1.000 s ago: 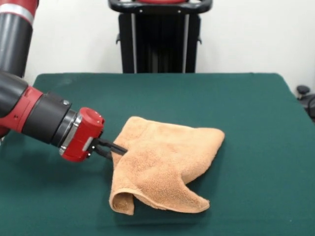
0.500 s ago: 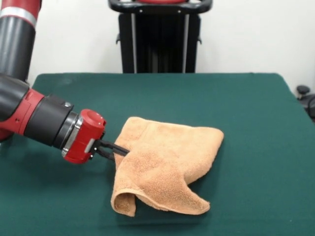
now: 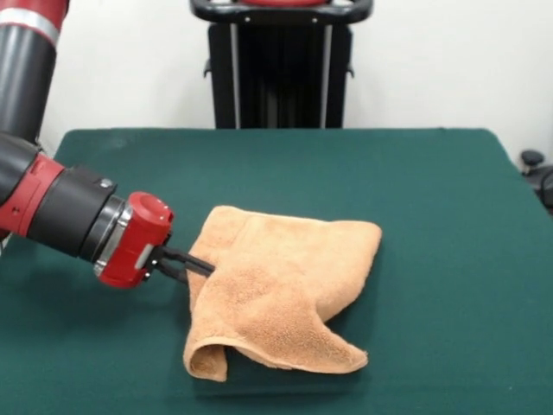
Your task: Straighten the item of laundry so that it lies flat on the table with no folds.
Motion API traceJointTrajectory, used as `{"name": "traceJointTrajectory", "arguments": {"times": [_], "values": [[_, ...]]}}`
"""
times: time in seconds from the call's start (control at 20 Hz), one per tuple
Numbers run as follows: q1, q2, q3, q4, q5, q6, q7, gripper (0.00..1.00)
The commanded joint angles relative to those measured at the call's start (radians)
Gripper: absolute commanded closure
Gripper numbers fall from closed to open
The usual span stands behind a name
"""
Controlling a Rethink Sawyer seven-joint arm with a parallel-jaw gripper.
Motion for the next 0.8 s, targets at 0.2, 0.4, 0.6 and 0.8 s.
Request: {"name": "traceJointTrajectory", "arguments": {"times": [0.2, 0.4, 0.6, 0.8], "values": [[0.086, 0.067, -0.084, -0.286, 0.021, 0.248, -0.418, 1.00], [0.085, 0.070, -0.082, -0.338, 0.005, 0.295, -0.452, 1.00], [0.082, 0.081, -0.077, -0.431, 0.017, 0.396, -0.487, 1.00], [0.099, 0.100, -0.070, -0.556, 0.000, 0.509, -0.532, 1.00]]}}
